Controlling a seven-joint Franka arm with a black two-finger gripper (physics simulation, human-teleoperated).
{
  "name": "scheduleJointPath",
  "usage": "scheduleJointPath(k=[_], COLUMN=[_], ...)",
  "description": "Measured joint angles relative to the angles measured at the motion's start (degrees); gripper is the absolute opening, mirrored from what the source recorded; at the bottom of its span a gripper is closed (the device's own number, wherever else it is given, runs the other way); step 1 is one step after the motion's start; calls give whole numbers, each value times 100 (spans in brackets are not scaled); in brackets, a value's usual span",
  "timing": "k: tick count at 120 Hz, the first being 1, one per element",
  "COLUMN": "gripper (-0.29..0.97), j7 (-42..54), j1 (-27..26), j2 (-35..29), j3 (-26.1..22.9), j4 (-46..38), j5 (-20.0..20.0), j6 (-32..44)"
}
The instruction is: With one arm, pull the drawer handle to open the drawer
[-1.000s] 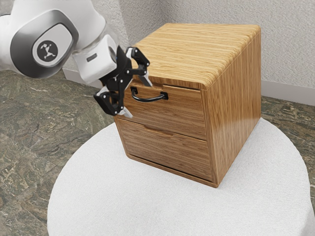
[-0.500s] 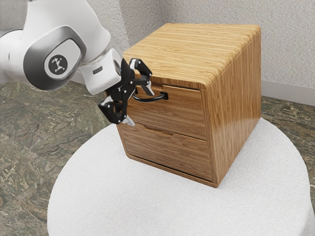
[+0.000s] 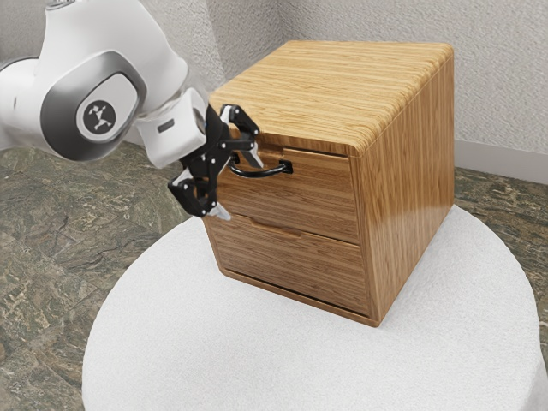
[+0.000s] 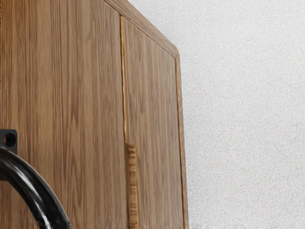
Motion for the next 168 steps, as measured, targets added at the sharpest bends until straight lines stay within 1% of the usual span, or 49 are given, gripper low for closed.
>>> scheduleJointPath(k=[13, 47, 76, 93, 121, 150, 168], gripper=[64, 45, 25, 17, 13, 5, 2], j7=[7, 21, 29, 22, -22, -87, -134], j1=[-8, -15, -20, -25, -12, 13, 55], j2=[-13, -28, -46, -65, -72, -70, -22], j3=[32, 38, 37, 45, 87, 107, 100], j4=[0, 2, 2, 4, 15, 87, 206], j5=[-4, -9, -10, -10, -127, -219, -301], j6=[6, 16, 20, -2, -86, -222, -400])
